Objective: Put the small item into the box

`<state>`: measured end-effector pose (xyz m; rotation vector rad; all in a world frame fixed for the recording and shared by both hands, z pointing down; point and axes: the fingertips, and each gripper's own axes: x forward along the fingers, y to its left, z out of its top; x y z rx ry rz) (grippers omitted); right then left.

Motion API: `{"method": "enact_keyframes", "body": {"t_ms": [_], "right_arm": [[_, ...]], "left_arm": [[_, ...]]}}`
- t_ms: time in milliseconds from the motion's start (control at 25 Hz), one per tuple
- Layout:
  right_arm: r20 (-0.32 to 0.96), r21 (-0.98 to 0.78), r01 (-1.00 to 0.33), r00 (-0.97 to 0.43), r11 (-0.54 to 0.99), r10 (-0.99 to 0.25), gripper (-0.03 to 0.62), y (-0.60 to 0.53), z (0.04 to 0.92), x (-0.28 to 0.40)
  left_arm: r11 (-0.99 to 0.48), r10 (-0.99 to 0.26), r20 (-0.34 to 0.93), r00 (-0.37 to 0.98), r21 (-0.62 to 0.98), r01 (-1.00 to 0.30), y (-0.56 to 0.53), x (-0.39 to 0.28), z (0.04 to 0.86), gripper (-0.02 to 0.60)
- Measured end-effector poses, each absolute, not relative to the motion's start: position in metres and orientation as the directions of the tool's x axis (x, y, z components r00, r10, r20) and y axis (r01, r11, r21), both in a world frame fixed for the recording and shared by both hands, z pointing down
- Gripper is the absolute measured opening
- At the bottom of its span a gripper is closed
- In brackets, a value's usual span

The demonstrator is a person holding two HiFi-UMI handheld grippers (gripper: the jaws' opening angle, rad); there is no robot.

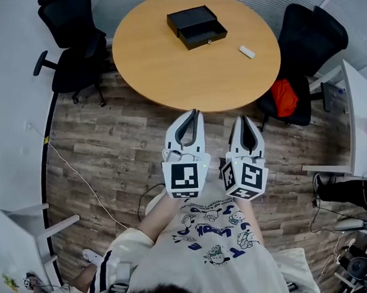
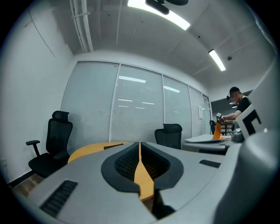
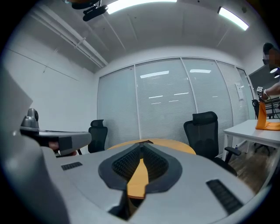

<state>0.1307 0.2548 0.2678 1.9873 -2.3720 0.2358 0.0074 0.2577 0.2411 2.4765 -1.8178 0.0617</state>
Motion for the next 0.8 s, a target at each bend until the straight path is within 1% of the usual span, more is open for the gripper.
{"method": "enact_keyframes", "body": {"t_ms": [800], "right_arm": [[0.153,-0.106,-0.988,-0.126,0.11,-0.98,0.043,0.225,0.281,0.107]], "left_arm": [[-0.348,-0.931,0.099,0.351,0.053,-0.936,0.22,-0.018,0.257,0.028]]}}
